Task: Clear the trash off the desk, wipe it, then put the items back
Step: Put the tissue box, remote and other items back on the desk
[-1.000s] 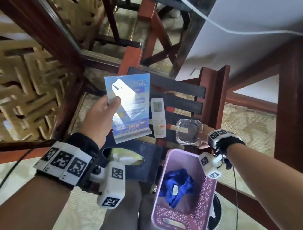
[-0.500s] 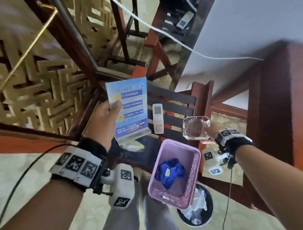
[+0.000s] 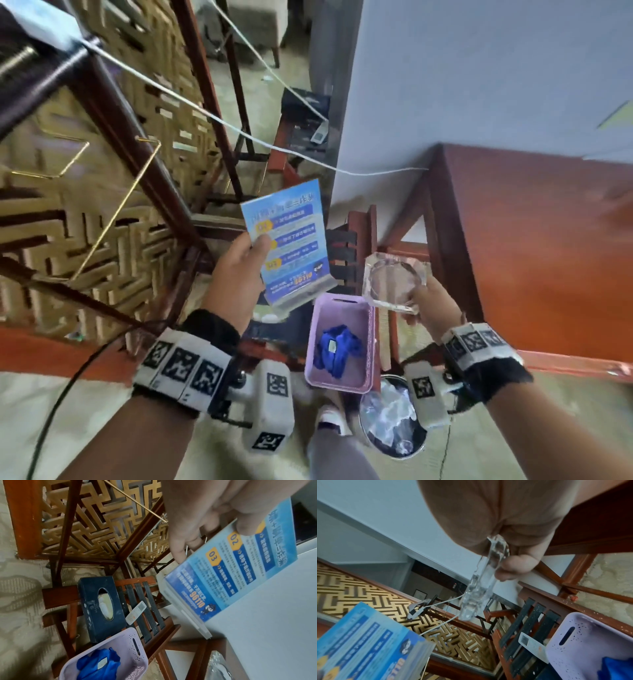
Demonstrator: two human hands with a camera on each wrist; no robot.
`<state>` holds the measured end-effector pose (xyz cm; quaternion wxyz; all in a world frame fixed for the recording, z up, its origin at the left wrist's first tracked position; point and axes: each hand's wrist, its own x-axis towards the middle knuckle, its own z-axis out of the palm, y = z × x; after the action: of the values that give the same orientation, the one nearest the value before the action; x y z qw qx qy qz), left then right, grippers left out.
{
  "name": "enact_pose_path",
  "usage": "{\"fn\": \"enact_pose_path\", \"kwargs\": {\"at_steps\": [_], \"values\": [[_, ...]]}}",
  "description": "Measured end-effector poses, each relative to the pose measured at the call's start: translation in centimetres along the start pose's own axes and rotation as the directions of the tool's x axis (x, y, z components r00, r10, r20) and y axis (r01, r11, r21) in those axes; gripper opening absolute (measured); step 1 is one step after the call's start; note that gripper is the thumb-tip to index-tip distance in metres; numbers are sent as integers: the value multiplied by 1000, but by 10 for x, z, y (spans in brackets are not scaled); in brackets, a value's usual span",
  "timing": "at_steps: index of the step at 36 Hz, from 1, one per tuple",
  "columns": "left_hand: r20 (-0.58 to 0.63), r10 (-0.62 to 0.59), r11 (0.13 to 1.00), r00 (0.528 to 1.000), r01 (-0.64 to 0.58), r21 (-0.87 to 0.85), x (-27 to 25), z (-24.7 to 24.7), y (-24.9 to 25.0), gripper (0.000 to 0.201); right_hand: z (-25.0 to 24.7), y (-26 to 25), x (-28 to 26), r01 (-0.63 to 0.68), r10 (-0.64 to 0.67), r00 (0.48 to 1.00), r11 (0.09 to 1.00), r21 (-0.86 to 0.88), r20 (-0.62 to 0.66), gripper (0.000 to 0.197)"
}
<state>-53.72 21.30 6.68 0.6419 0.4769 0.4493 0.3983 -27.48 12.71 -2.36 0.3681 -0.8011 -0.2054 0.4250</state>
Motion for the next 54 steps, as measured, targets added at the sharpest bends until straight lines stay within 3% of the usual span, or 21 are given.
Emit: {"fn": "enact_pose_path", "kwargs": {"at_steps": [5, 9, 13, 14, 20, 23, 27, 30, 35, 40, 46, 54], "values": [[42, 23, 999, 999, -21, -35, -47, -21, 9, 18, -14, 16, -67, 35, -35, 994, 999, -5, -106, 11], [61, 32, 999, 998, -32, -14, -78, -30, 9, 20, -22, 23, -128, 88, -85, 973, 996, 7, -215, 26], [105, 31, 998, 994, -38, 60, -91, -13, 17, 17, -49, 36, -169, 69, -46, 964, 994, 80, -262, 13], [133, 29, 997, 991, -38, 64, -95, -3, 21, 16, -58, 41, -177, 61, -33, 959, 994, 90, -280, 17], [334, 83, 994, 939, -104, 44, -125, 76, 45, 18, -116, 54, -232, 44, -14, 920, 997, 68, -391, 28], [421, 102, 987, 901, -144, 68, -137, 113, 49, 21, -149, 65, -250, 60, 7, 891, 989, 134, -453, 31], [527, 117, 987, 842, -157, 31, -154, 176, 49, 20, -203, 86, -277, 66, -4, 841, 993, 95, -541, 28], [576, 129, 987, 807, -162, 5, -172, 231, 43, 19, -251, 110, -293, 69, -2, 790, 994, 84, -613, 17], [633, 95, 992, 768, -124, 2, -209, 334, 21, 19, -341, 160, -315, 70, -20, 700, 997, 40, -714, 19], [661, 33, 998, 750, -57, 15, -242, 425, -3, 16, -433, 204, -322, 50, -24, 647, 999, 11, -762, 27], [641, 1, 995, 767, -66, 78, -266, 496, -22, 15, -510, 227, -310, 61, 13, 661, 996, 71, -751, 26], [576, -8, 982, 817, -104, 161, -249, 556, -29, 18, -562, 231, -253, 16, 8, 720, 999, 29, -694, 21]]}}
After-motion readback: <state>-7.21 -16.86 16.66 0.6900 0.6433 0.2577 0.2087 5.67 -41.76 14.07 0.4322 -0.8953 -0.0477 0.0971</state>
